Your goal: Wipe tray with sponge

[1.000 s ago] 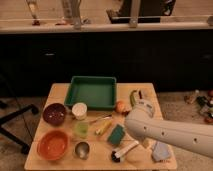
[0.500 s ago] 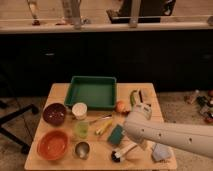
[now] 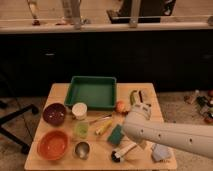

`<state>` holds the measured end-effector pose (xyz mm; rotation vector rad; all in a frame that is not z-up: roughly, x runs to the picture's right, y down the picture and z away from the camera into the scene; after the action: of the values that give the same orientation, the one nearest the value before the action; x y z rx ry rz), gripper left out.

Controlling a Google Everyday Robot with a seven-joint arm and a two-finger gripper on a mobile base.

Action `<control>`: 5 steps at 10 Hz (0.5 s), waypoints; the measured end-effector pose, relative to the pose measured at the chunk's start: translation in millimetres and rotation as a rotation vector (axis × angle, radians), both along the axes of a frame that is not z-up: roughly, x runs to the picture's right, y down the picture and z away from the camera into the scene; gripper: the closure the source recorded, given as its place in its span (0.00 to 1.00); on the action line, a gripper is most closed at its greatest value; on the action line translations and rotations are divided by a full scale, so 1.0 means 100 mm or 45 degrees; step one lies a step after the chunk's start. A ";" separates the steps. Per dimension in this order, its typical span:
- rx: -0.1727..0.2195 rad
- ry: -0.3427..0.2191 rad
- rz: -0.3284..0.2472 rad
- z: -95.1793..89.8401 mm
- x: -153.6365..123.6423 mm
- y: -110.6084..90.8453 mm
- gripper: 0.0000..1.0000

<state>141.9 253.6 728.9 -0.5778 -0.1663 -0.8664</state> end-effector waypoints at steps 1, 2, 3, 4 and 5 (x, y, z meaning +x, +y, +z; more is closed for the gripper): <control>0.012 -0.011 0.003 0.00 -0.04 -0.04 0.20; 0.020 -0.027 0.008 0.01 -0.07 -0.07 0.20; 0.022 -0.043 0.015 0.02 -0.08 -0.10 0.20; 0.023 -0.087 0.041 0.04 -0.12 -0.15 0.20; 0.018 -0.109 0.059 0.06 -0.13 -0.17 0.20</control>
<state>129.2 236.6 735.3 -0.5221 -0.2503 -0.8476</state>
